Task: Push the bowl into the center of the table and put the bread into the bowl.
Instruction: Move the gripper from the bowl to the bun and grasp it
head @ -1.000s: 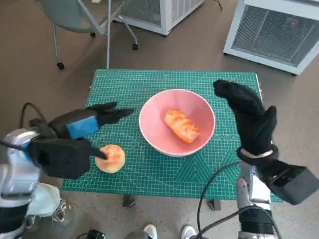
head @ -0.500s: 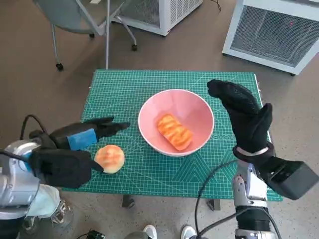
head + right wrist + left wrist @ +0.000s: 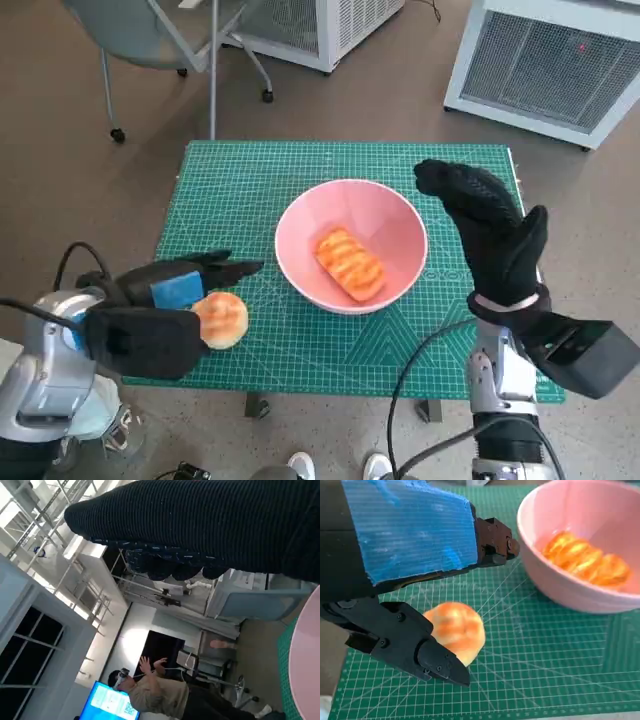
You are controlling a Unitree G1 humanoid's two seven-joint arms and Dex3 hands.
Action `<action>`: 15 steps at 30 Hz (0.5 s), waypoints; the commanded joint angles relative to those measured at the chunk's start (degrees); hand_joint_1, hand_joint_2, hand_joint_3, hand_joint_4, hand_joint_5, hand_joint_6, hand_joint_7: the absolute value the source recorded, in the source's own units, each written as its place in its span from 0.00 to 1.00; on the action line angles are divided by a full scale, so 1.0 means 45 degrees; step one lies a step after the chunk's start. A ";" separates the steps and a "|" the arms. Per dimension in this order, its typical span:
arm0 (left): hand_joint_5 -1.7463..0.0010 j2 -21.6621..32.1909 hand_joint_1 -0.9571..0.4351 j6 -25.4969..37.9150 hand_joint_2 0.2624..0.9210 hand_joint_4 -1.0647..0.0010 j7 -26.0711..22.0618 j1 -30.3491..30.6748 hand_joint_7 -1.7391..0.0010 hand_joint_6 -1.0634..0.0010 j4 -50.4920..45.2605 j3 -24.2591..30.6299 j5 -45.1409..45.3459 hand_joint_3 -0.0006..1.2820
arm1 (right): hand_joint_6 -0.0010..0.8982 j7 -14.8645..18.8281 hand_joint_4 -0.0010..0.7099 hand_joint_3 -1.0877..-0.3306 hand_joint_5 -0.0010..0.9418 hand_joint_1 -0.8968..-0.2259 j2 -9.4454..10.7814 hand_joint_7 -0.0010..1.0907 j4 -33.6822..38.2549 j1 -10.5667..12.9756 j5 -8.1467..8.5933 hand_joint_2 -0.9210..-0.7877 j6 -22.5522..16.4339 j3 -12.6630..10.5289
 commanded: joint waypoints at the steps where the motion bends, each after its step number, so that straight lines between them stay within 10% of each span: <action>1: 0.99 -0.0367 0.62 0.0036 0.71 0.97 0.0345 -0.0062 0.99 0.87 0.0635 -0.0634 0.0667 0.01 | 0.00 0.0026 0.19 0.56 0.00 0.39 -0.0043 0.40 0.0042 0.0247 -0.0091 0.00 0.0233 -0.0060; 15: 0.96 -0.1168 0.66 0.0837 0.74 0.64 0.1405 -0.0483 0.91 0.55 0.2001 -0.1843 0.2983 0.04 | 0.00 0.0072 0.19 0.57 0.01 0.39 -0.0130 0.39 -0.0215 0.0388 -0.0046 0.00 0.0477 -0.0092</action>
